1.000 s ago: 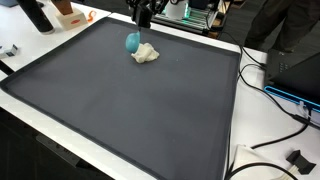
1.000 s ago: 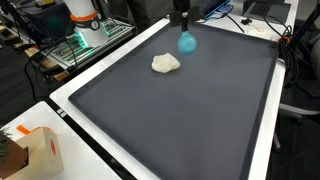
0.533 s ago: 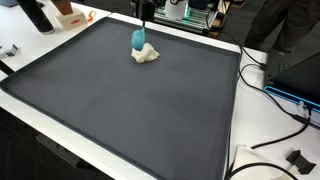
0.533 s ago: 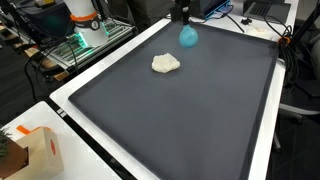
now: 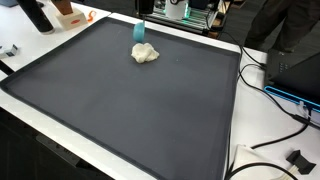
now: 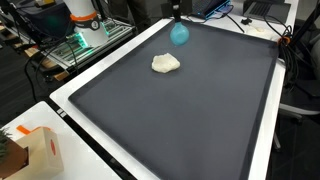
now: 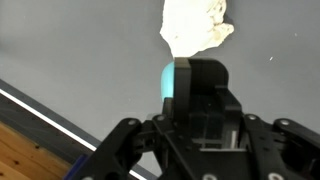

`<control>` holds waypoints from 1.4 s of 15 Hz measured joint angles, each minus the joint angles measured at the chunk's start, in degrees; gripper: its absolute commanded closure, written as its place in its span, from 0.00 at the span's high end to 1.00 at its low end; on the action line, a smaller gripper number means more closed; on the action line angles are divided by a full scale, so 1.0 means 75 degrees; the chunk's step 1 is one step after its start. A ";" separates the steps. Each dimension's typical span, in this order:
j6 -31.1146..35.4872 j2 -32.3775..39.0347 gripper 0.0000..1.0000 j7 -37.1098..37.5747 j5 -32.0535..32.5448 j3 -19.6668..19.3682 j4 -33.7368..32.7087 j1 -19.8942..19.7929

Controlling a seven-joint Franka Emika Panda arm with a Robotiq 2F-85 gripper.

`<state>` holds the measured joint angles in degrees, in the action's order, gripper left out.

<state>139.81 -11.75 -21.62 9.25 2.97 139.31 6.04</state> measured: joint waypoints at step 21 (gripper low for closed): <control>-0.1099 0.0199 0.25 -0.2244 -0.2801 -0.0942 -0.0494 0.0136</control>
<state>131.56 -10.25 -38.45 -11.76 -4.09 135.60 7.06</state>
